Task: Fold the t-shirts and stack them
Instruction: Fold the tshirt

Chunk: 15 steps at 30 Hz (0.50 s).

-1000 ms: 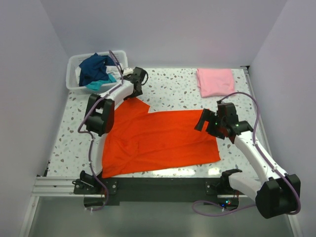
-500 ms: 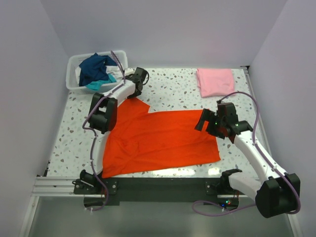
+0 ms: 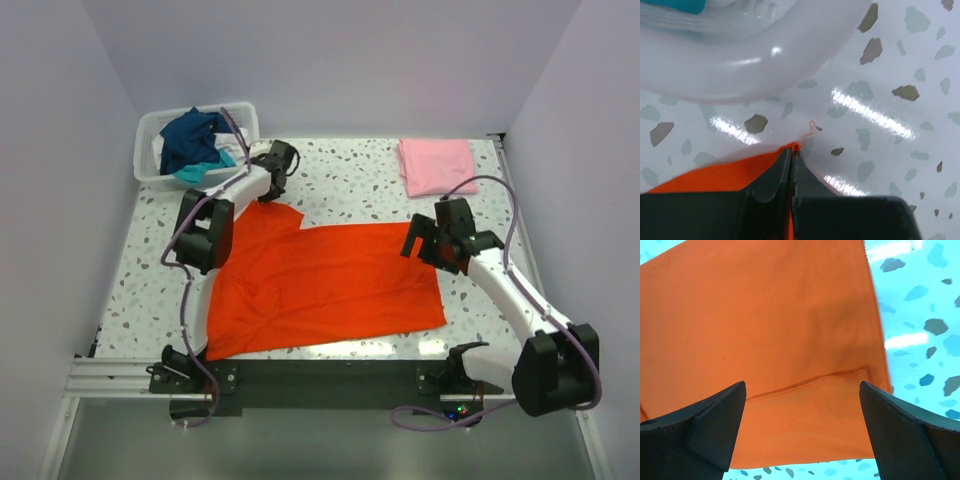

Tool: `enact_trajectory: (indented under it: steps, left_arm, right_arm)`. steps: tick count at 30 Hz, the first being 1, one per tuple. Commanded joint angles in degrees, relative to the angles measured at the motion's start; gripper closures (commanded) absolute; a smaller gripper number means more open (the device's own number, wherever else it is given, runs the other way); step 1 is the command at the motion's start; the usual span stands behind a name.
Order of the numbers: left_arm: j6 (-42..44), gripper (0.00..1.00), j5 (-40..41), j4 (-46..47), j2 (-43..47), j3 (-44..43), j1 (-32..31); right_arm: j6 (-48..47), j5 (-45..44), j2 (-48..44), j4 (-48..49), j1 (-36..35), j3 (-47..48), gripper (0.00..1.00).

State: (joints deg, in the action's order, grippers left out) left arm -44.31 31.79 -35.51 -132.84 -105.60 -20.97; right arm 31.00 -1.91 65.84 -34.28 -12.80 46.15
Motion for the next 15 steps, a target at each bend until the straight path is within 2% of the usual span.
enact_trajectory:
  steps: [1,9,15]
  left_arm:
    - [0.02,1.0,-2.17,2.81,8.02,4.78,0.32]
    - [2.3,1.0,-4.98,8.17,19.62,16.64,-1.09]
    - [1.08,1.0,-6.04,8.0,25.16,22.62,-1.7]
  right_arm:
    - [-2.7,-6.86,4.89,0.37,-0.04,8.75,0.01]
    - [-2.18,-13.73,19.29,3.0,0.05,17.82,0.01]
    - [-3.14,-16.8,29.94,6.77,0.32,25.65,0.03]
